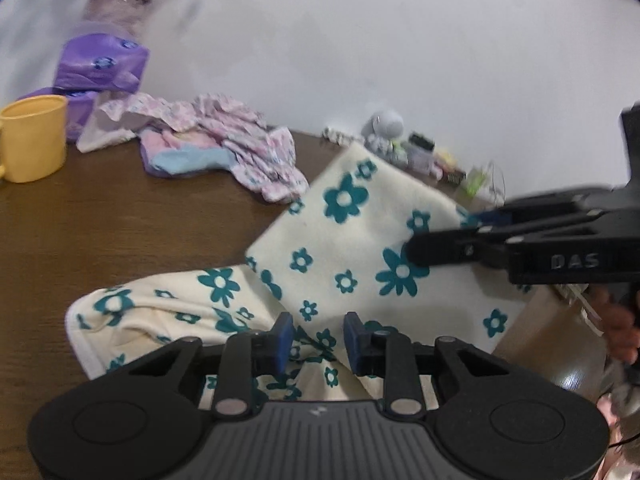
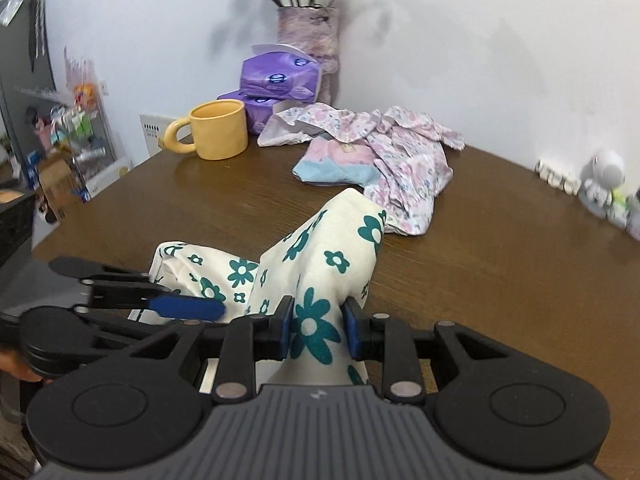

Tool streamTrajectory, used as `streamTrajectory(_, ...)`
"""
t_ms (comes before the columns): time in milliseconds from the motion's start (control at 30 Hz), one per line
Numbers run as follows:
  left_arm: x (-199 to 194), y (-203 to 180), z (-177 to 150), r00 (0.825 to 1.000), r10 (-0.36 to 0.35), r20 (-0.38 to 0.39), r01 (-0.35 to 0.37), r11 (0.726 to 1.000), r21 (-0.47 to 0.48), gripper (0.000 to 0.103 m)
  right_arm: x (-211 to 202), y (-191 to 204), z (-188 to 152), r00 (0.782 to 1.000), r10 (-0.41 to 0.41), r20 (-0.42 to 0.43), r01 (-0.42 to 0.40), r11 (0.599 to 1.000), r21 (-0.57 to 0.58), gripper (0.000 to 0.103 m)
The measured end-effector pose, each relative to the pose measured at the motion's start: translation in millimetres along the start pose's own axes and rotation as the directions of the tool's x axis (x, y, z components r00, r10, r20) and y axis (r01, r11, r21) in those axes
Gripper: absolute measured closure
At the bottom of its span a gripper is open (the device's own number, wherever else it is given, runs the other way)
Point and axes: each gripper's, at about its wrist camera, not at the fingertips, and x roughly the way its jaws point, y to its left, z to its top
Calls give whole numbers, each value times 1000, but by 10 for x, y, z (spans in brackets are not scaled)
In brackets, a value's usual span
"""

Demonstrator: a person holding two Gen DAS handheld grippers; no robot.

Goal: Fold clothes

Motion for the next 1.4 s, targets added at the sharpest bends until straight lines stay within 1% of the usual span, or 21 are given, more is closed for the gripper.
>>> streamTrajectory(67,49,1,6,1000,-1,-15,1,1000,9,78,10,77,18,1000,-17,0,17,999,-28,78)
streamTrajectory(167,38,60,-12,1000,-12,-20,12,1000,-6,78,5,179,36,1000,-31,6,31,997,-65,78)
streamTrajectory(300,-57,208,-77,999,-33,-25,32,997,-65,78,3,342,59,999,-44,13,45,990,-132,77)
streamTrajectory(433,-215,313,-112,1000,-18,-1,18,995,-94,78,9,504,77,998,-57,17,59,979,-197,77)
streamTrajectory(567,-420,375,-152,999,24,34,-20,996,-88,77,2,630,75,998,-54,22,58,970,-237,75)
streamTrajectory(700,-599,435,-200,997,48,54,-43,995,-90,77,-8,747,79,999,-44,26,50,962,-268,72)
streamTrajectory(800,-734,472,-235,996,58,73,-50,993,-103,74,-9,834,89,999,-25,29,32,958,-286,70)
streamTrajectory(900,-830,528,-272,993,74,90,-62,990,-129,73,-3,938,96,1000,-3,30,12,951,-308,68)
streamTrajectory(967,-894,565,-296,991,85,101,-70,987,-146,70,4,1008,101,999,11,31,0,948,-320,67)
streamTrajectory(1133,-1051,651,-367,986,110,127,-85,979,-188,69,60,1176,117,998,39,40,-23,941,-337,65)
streamTrajectory(1333,-1185,704,-495,979,128,159,-89,968,-234,66,195,1397,75,996,47,74,-18,937,-350,64)
streamTrajectory(1400,-1231,724,-554,976,133,171,-86,962,-259,65,247,1464,46,995,64,82,-32,938,-346,63)
